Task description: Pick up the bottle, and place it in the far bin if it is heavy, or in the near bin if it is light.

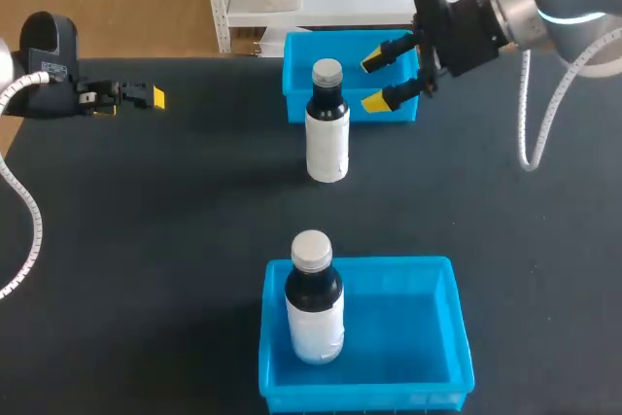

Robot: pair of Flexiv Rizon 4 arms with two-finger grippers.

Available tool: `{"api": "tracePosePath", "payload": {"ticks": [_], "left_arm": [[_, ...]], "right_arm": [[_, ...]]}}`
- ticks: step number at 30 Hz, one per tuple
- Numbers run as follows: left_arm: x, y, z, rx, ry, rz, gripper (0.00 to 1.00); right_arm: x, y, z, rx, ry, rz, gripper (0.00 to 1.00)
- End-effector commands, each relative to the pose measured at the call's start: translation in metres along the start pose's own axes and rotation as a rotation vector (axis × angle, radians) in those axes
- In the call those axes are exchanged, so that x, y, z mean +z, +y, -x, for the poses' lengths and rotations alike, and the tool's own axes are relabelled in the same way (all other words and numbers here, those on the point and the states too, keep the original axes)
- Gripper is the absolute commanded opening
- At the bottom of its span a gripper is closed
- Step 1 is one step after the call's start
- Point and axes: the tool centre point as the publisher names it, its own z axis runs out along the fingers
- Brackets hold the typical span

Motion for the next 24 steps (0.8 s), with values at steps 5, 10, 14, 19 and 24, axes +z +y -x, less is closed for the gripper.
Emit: {"api": "tracePosePath", "payload": {"ticks": [5, 10, 14, 19, 24], "left_arm": [[0.000, 0.000, 0.000, 0.000, 0.000, 0.000, 1.00], [0.000, 0.000, 0.000, 0.000, 0.000, 0.000, 1.00], [0.000, 0.000, 0.000, 0.000, 0.000, 0.000, 1.00], [0.000, 0.000, 0.000, 0.000, 0.000, 0.000, 1.00], [0.000, 0.000, 0.000, 0.000, 0.000, 0.000, 1.00]], "right_arm": [[0.024, -0.004, 0.004, 0.003, -0.013, 0.052, 1.00], [0.034, -0.001, 0.010, 0.002, -0.027, 0.064, 1.00], [0.040, 0.000, 0.014, -0.001, -0.034, 0.073, 1.00], [0.044, 0.002, 0.019, -0.006, -0.049, 0.084, 1.00], [0.047, 0.009, 0.024, -0.014, -0.060, 0.098, 1.00]]}}
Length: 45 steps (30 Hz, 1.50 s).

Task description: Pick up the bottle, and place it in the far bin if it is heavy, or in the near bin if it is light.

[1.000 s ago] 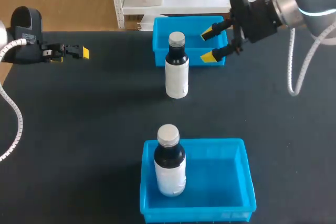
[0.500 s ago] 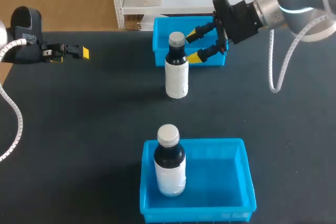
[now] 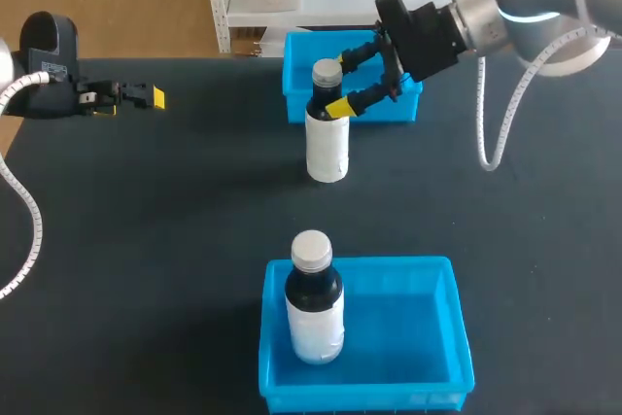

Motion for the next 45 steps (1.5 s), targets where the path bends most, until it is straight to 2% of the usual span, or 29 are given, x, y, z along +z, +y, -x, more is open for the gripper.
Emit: {"api": "tracePosePath", "payload": {"ticks": [1, 18, 20, 21, 26, 28, 32, 36, 37, 39, 41, 45], "left_arm": [[0.000, 0.000, 0.000, 0.000, 0.000, 0.000, 1.00], [0.000, 0.000, 0.000, 0.000, 0.000, 0.000, 1.00], [0.000, 0.000, 0.000, 0.000, 0.000, 0.000, 1.00], [0.000, 0.000, 0.000, 0.000, 0.000, 0.000, 1.00], [0.000, 0.000, 0.000, 0.000, 0.000, 0.000, 1.00], [0.000, 0.000, 0.000, 0.000, 0.000, 0.000, 1.00], [0.000, 0.000, 0.000, 0.000, 0.000, 0.000, 1.00], [0.000, 0.000, 0.000, 0.000, 0.000, 0.000, 1.00], [0.000, 0.000, 0.000, 0.000, 0.000, 0.000, 1.00], [0.000, 0.000, 0.000, 0.000, 0.000, 0.000, 1.00], [0.000, 0.000, 0.000, 0.000, 0.000, 0.000, 1.00], [0.000, 0.000, 0.000, 0.000, 0.000, 0.000, 1.00]], "right_arm": [[0.003, 0.003, 0.002, -0.007, -0.005, 0.009, 1.00], [0.012, 0.011, 0.001, -0.007, 0.000, 0.033, 1.00], [0.012, 0.010, 0.001, -0.006, 0.000, 0.031, 0.92], [0.011, 0.010, 0.001, -0.005, 0.000, 0.030, 0.84], [0.012, 0.008, 0.001, -0.004, 0.001, 0.024, 0.55], [0.013, 0.007, 0.001, -0.005, 0.002, 0.024, 0.50], [0.014, 0.007, 0.001, -0.008, 0.005, 0.025, 0.48], [0.014, 0.006, 0.001, -0.008, 0.003, 0.023, 0.41], [0.013, 0.006, 0.001, -0.008, 0.003, 0.022, 0.36], [0.011, 0.006, 0.001, -0.007, 0.002, 0.021, 0.14], [0.009, 0.006, 0.002, -0.008, 0.001, 0.018, 0.00], [0.002, 0.006, 0.003, -0.010, 0.000, 0.009, 0.00]]}}
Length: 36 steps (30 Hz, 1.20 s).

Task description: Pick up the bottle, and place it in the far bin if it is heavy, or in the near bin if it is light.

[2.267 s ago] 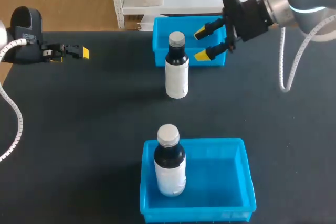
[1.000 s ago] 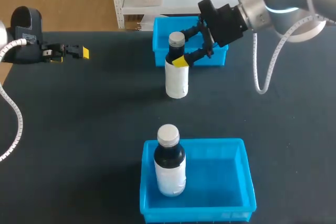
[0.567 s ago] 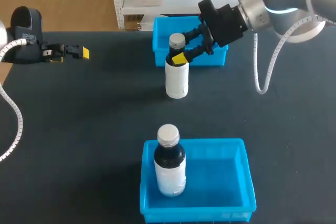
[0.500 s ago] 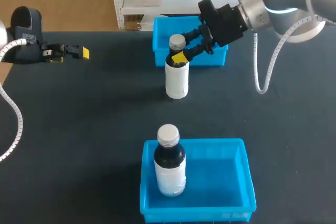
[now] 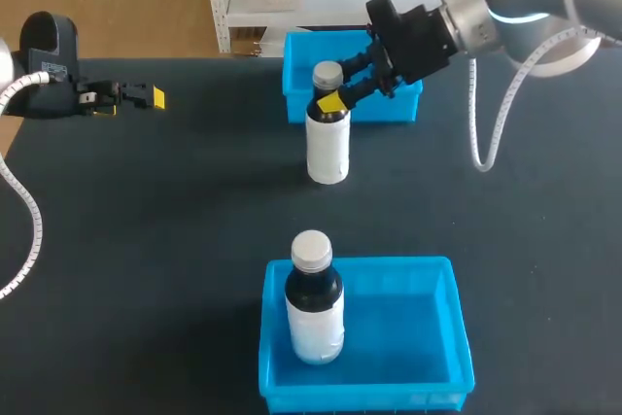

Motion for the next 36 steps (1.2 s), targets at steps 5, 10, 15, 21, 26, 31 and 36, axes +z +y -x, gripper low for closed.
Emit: {"api": "tracePosePath", "payload": {"ticks": [5, 10, 15, 21, 26, 31, 36], "left_arm": [[0.000, 0.000, 0.000, 0.000, 0.000, 0.000, 1.00], [0.000, 0.000, 0.000, 0.000, 0.000, 0.000, 1.00], [0.000, 0.000, 0.000, 0.000, 0.000, 0.000, 1.00], [0.000, 0.000, 0.000, 0.000, 0.000, 0.000, 1.00], [0.000, 0.000, 0.000, 0.000, 0.000, 0.000, 1.00], [0.000, 0.000, 0.000, 0.000, 0.000, 0.000, 1.00], [0.000, 0.000, 0.000, 0.000, 0.000, 0.000, 1.00]], "right_arm": [[-0.019, 0.002, 0.003, -0.003, 0.001, -0.027, 0.00], [-0.033, 0.001, 0.007, -0.006, 0.007, -0.051, 0.00], [-0.050, 0.000, 0.007, 0.004, 0.018, -0.082, 0.00], [-0.074, 0.003, 0.001, 0.035, 0.027, -0.122, 0.00], [-0.097, 0.007, -0.005, 0.073, 0.027, -0.177, 0.00], [-0.121, 0.010, -0.012, 0.106, 0.033, -0.238, 0.00], [-0.146, 0.009, -0.018, 0.141, 0.046, -0.314, 0.00]]}}
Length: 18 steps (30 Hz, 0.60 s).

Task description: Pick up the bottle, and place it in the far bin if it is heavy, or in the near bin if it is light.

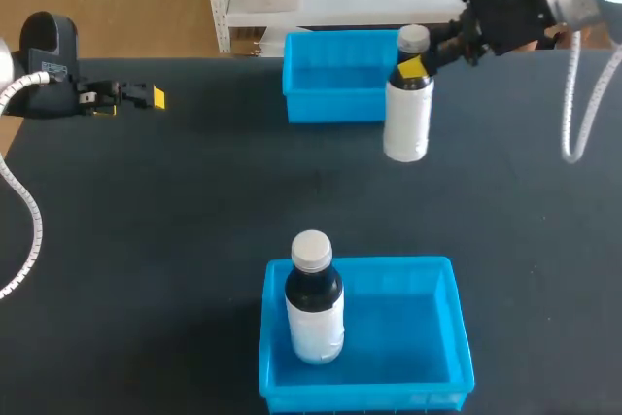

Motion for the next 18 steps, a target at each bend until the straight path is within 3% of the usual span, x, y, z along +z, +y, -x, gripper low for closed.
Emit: {"api": "tracePosePath", "payload": {"ticks": [1, 9, 18], "left_arm": [[0.000, 0.000, 0.000, 0.000, 0.000, 0.000, 1.00], [0.000, 0.000, 0.000, 0.000, 0.000, 0.000, 1.00], [0.000, 0.000, 0.000, 0.000, 0.000, 0.000, 1.00]], "right_arm": [[-0.027, 0.006, -0.004, 0.022, 0.006, -0.120, 0.00], [-0.064, -0.023, -0.005, 0.067, 0.008, -0.253, 0.00], [-0.089, -0.059, 0.015, 0.048, 0.006, -0.291, 0.00]]}}
